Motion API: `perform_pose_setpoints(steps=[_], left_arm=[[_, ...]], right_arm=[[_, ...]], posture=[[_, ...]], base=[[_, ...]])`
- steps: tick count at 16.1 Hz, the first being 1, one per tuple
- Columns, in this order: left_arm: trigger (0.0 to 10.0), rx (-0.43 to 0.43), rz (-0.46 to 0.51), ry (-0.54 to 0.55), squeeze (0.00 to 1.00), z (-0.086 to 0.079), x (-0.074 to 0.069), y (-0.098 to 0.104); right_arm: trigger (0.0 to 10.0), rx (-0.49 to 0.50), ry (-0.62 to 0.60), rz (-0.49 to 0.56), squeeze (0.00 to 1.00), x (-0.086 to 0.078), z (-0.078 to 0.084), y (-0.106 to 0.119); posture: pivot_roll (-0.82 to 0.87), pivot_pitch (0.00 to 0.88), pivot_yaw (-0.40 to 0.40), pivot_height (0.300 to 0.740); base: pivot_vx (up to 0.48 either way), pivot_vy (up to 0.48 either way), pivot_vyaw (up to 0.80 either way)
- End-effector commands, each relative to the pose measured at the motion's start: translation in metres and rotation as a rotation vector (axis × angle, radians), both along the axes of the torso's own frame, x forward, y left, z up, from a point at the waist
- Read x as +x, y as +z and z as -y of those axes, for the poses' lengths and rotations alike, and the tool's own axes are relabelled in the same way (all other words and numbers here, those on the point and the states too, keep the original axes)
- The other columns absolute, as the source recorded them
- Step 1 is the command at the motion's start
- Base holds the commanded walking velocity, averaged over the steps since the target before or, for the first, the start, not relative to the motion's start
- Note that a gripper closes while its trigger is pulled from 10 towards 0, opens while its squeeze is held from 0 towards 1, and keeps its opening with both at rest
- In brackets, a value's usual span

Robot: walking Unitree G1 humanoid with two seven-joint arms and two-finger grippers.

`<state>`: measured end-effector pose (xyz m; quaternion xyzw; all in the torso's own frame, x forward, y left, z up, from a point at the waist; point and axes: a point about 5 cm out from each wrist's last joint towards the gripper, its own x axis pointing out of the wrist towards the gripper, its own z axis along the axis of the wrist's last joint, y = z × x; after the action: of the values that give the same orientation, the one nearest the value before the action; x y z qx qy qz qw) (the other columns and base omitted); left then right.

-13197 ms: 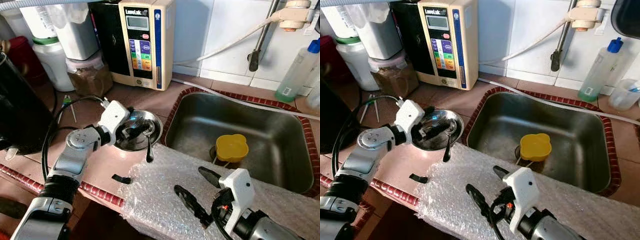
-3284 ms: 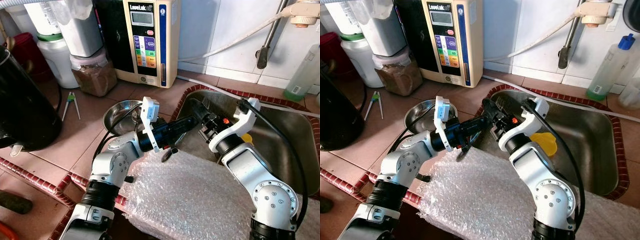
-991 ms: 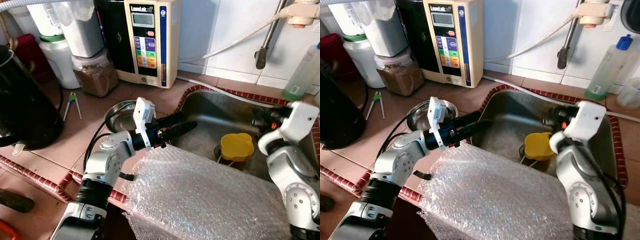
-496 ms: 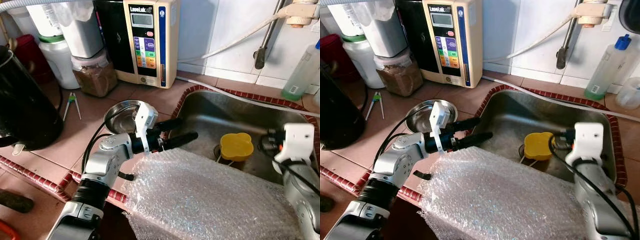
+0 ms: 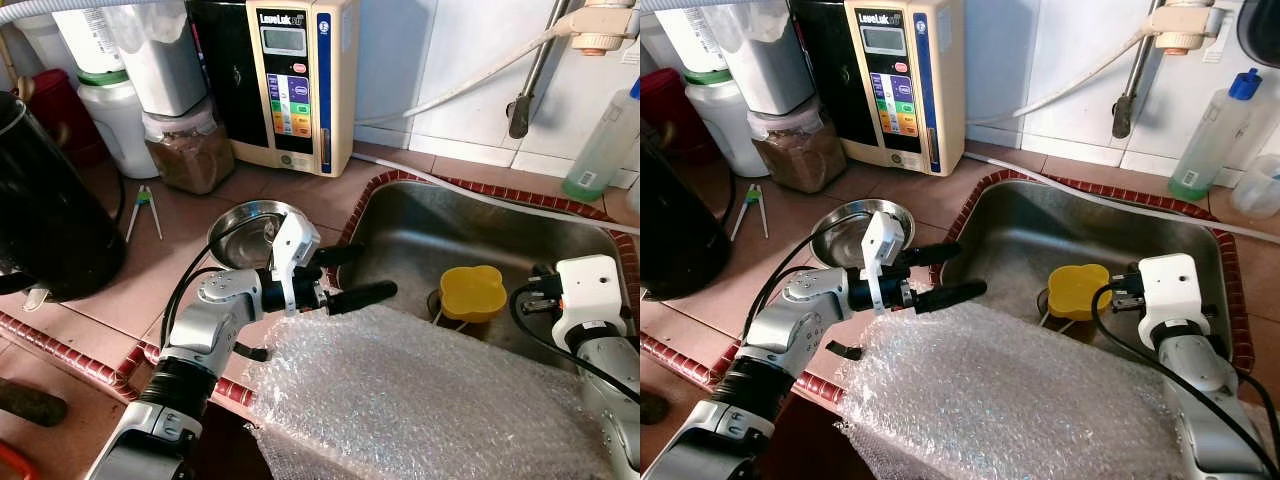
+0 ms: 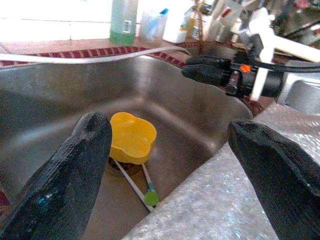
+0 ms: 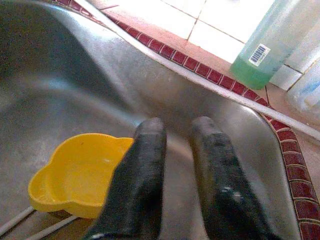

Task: Kitchen organization

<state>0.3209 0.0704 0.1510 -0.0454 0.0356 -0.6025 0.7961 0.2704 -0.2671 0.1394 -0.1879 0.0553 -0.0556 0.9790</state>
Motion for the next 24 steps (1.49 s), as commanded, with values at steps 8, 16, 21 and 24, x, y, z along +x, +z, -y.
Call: perform_pose_setpoints(steps=[8,16,21,24], left_arm=[[10.0,0.057,0.062,0.008,1.00,-0.005,0.004,-0.002],[10.0,-0.047,0.084,0.355,1.00,-0.024,0.035,0.012],[10.0,0.100,0.072,0.483,1.00,-0.045,0.048,0.002],[10.0,0.159,0.079,0.546,1.00,-0.053,0.056,0.004]], right_arm=[[10.0,0.020,0.035,0.039,1.00,0.001,-0.017,0.002],[10.0,0.111,0.099,0.119,1.00,-0.004,-0.046,0.019],[10.0,0.106,0.194,0.097,1.00,-0.022,-0.051,0.027],[10.0,0.117,0.252,0.095,1.00,-0.026,-0.065,0.029]], posture=[[-0.09,0.056,0.078,0.740],[-0.10,0.042,0.077,0.740],[-0.10,0.041,0.077,0.740],[-0.10,0.042,0.082,0.740]], base=[[0.000,0.000,0.00],[0.000,0.000,0.00],[0.000,0.000,0.00],[0.000,0.000,0.00]])
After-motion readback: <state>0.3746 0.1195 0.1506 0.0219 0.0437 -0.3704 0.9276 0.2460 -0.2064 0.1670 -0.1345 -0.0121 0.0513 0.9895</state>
